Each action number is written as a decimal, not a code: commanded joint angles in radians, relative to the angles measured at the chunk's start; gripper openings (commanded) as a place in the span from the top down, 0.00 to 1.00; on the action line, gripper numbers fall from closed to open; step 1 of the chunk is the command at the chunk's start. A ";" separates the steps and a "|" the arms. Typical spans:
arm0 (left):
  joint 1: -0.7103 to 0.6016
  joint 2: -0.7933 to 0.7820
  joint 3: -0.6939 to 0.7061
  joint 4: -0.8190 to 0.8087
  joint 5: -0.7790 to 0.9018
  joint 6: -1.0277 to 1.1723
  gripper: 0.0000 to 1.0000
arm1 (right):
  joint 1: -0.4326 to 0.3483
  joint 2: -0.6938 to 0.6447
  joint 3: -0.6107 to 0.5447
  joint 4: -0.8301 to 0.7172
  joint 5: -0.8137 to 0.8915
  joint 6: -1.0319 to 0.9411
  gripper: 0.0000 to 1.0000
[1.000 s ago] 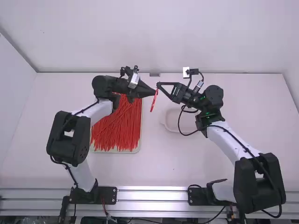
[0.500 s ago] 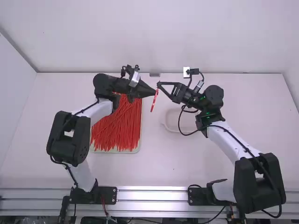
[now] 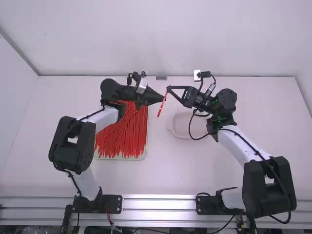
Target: Fasten the cable tie
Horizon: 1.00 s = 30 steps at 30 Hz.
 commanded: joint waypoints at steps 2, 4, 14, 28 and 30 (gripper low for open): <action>0.005 0.005 -0.055 -0.008 0.077 0.031 0.98 | -0.023 -0.026 0.037 0.071 0.042 0.037 1.00; 0.005 0.005 -0.070 -0.008 0.077 0.031 0.99 | -0.039 -0.026 0.037 0.098 0.040 0.051 1.00; 0.005 0.005 -0.150 -0.008 0.063 0.073 0.98 | -0.107 -0.026 0.037 0.212 0.025 0.129 1.00; 0.005 0.005 -0.224 -0.009 0.066 0.102 0.98 | -0.132 -0.028 0.042 0.251 0.021 0.146 1.00; 0.005 0.005 -0.237 -0.008 0.066 0.103 0.98 | -0.132 -0.028 0.054 0.247 0.013 0.145 1.00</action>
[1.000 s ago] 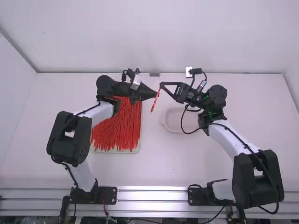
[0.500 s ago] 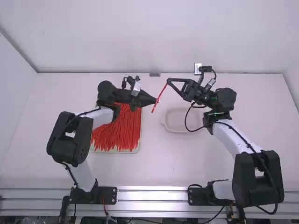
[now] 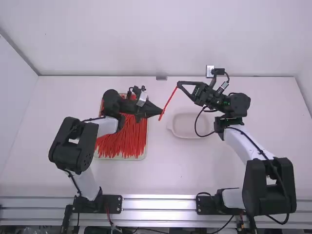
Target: Fasten the cable tie
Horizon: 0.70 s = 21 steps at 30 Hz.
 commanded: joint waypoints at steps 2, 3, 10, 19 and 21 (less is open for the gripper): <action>0.006 0.005 -0.050 -0.008 0.075 0.008 0.98 | -0.025 -0.029 0.062 0.030 0.088 0.018 1.00; 0.006 0.005 -0.056 -0.008 0.075 0.008 0.98 | -0.024 -0.029 0.069 0.030 0.089 0.018 1.00; 0.006 0.005 -0.085 -0.009 0.076 0.034 0.98 | -0.024 -0.029 0.114 0.026 0.062 0.021 1.00; 0.006 0.005 -0.094 -0.010 0.075 0.033 0.98 | -0.061 -0.029 0.129 0.027 0.041 0.052 1.00; 0.006 0.005 -0.094 -0.008 0.072 0.034 0.98 | -0.064 -0.029 0.129 0.027 0.031 0.070 1.00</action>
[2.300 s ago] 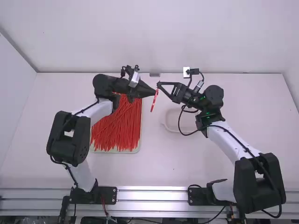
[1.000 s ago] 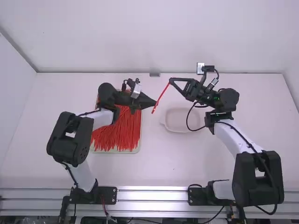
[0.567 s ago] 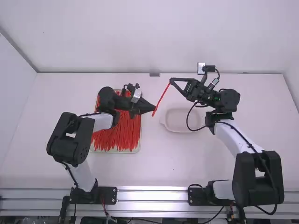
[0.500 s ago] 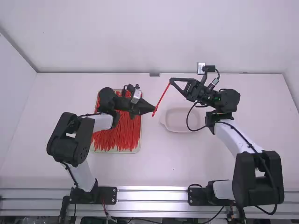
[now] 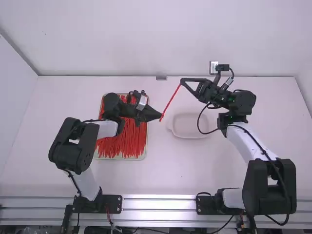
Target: Fasten the cable tie
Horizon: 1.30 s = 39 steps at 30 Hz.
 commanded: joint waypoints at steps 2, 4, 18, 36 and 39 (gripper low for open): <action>0.005 0.005 -0.034 -0.009 0.072 0.007 0.98 | -0.024 -0.029 0.077 0.030 0.081 0.030 1.00; 0.005 0.005 -0.034 -0.008 0.071 0.007 0.98 | -0.018 -0.029 0.077 0.030 0.074 0.031 0.89; 0.125 -0.001 -0.028 0.266 0.024 -0.239 0.98 | -0.076 -0.029 0.077 0.032 -0.101 0.090 0.55; 0.144 -0.004 0.246 0.264 0.050 -0.546 0.98 | 0.089 -0.028 0.075 -0.304 -0.055 -0.240 0.50; 0.144 -0.004 0.284 0.266 0.049 -0.591 0.98 | 0.109 -0.028 0.075 -0.343 -0.013 -0.288 0.50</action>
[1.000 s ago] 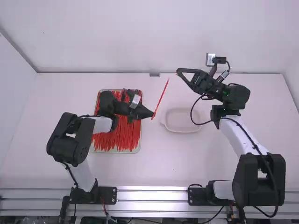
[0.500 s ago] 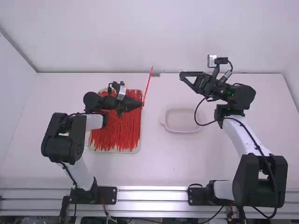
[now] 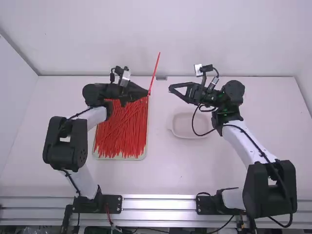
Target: Fasten the cable tie
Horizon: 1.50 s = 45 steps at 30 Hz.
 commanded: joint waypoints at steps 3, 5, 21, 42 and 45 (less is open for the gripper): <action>-0.016 -0.004 0.069 0.007 0.009 -0.085 0.98 | 0.024 -0.019 0.020 0.007 0.071 -0.084 0.50; -0.025 -0.004 0.098 0.006 0.010 -0.108 0.98 | 0.041 -0.019 0.020 0.009 0.116 -0.090 0.50; -0.108 -0.004 0.165 -0.002 -0.013 -0.110 0.98 | 0.117 -0.019 0.020 0.040 0.267 -0.111 0.51; -0.126 -0.004 0.164 -0.026 -0.018 -0.101 0.98 | 0.125 -0.019 0.021 0.039 0.254 -0.146 1.00; -0.118 -0.004 0.164 -0.091 -0.024 -0.066 0.74 | 0.126 -0.019 0.020 0.032 0.250 -0.158 1.00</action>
